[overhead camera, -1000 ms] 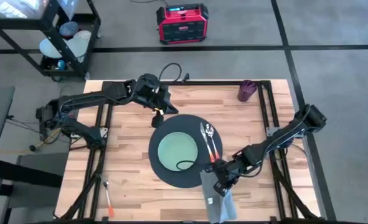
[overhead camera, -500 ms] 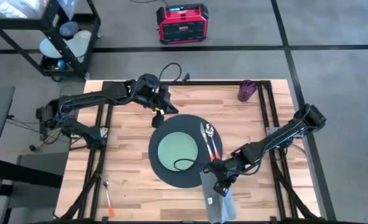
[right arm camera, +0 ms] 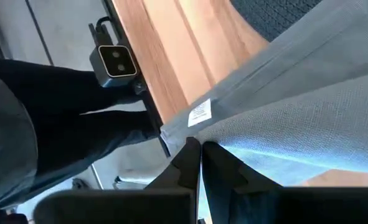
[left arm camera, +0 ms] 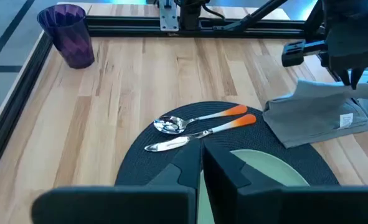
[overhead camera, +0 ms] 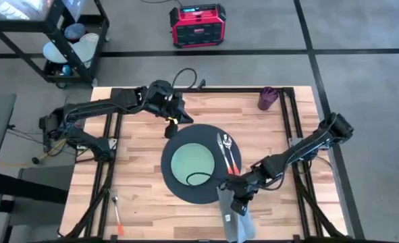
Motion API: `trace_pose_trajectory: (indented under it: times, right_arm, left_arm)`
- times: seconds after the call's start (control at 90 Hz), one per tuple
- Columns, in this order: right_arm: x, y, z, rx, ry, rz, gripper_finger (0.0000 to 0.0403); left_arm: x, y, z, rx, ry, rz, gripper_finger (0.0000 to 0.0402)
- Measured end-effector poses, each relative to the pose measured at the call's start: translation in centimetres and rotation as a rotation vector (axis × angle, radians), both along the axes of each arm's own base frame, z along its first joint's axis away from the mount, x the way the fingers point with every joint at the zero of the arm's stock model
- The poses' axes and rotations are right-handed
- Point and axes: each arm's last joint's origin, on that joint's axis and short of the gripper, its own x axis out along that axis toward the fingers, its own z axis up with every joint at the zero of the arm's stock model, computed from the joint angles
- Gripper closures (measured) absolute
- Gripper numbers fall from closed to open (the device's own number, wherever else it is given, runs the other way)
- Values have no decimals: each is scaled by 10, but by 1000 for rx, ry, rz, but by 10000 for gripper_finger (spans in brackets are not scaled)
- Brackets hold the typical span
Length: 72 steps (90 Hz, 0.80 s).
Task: Set table place
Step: Fold the gray table napkin, then put the orange fork on the gray table napkin
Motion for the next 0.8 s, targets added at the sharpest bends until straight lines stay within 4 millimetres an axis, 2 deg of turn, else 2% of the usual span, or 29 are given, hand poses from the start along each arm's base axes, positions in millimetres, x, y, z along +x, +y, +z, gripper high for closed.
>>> trace_pose_trajectory:
  times: [0.133,0.522,0.622,0.8]
  right_arm:
    - [0,1,0,6,2,3,377]
    - [-1,0,-1,12,25,1,233]
    - [-6,-1,-4,-25,74,-17,220]
    - [-19,-3,-12,-134,192,-96,224]
  left_arm:
    - [0,0,0,4,0,-3,401]
    - [0,0,0,4,0,-3,401]
    - [0,0,0,3,0,-2,401]
    - [0,0,-1,-32,11,17,402]
